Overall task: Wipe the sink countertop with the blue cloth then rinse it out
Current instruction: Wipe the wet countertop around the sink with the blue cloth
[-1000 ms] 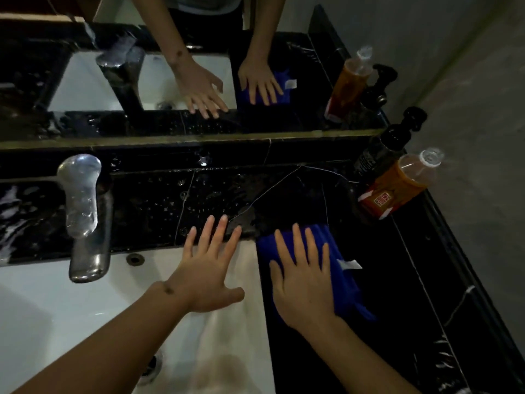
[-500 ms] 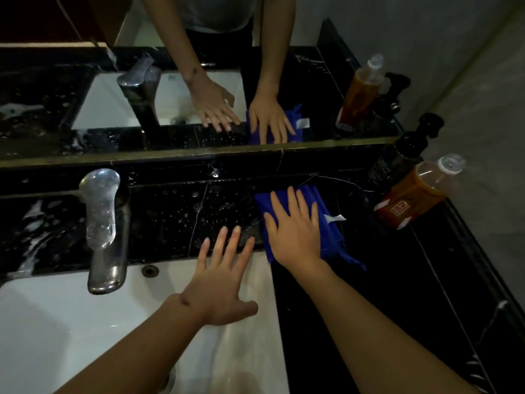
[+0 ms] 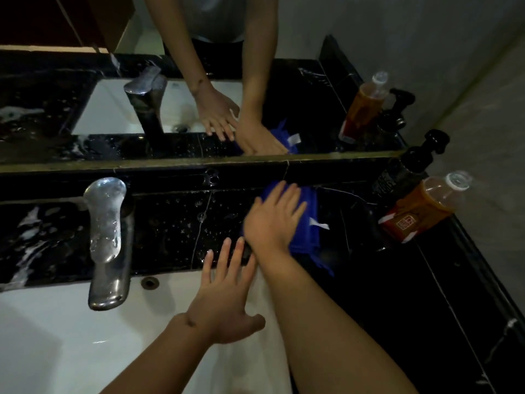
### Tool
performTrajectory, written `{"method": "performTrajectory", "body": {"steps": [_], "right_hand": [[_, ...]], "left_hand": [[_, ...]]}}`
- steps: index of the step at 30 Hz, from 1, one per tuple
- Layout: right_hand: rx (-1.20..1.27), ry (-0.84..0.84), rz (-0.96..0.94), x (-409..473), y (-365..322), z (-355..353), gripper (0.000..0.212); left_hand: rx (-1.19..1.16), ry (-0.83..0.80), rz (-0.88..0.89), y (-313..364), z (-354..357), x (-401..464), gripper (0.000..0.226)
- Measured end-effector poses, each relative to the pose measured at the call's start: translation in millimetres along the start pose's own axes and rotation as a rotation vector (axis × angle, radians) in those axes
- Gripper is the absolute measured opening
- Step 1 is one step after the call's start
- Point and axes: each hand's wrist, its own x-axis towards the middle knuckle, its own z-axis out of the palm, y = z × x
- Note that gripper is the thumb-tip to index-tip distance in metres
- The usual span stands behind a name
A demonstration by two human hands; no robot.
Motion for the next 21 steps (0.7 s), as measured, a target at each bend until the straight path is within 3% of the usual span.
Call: {"method": "performTrajectory", "body": {"steps": [5, 7, 14, 21], "right_hand": [[-0.067, -0.077, -0.374, -3.9, 34.8, -13.1, 0.06], [-0.081, -0.107, -0.42, 10.4, 61.5, -20.1, 0.059], [-0.124, -0.039, -0.143, 41.3, 119.9, -39.2, 0.062], [-0.091, -0.07, -0.084, 59.3, 137.0, -50.2, 0.061]], "left_hand": [[-0.001, -0.012, 0.011, -4.4, -3.5, -1.3, 0.115], [-0.021, -0.007, 0.01, -5.0, -4.2, -1.9, 0.115], [-0.019, -0.024, 0.017, -7.0, -4.0, -1.7, 0.114], [-0.027, -0.022, 0.019, -6.6, -1.1, -0.8, 0.115]]}}
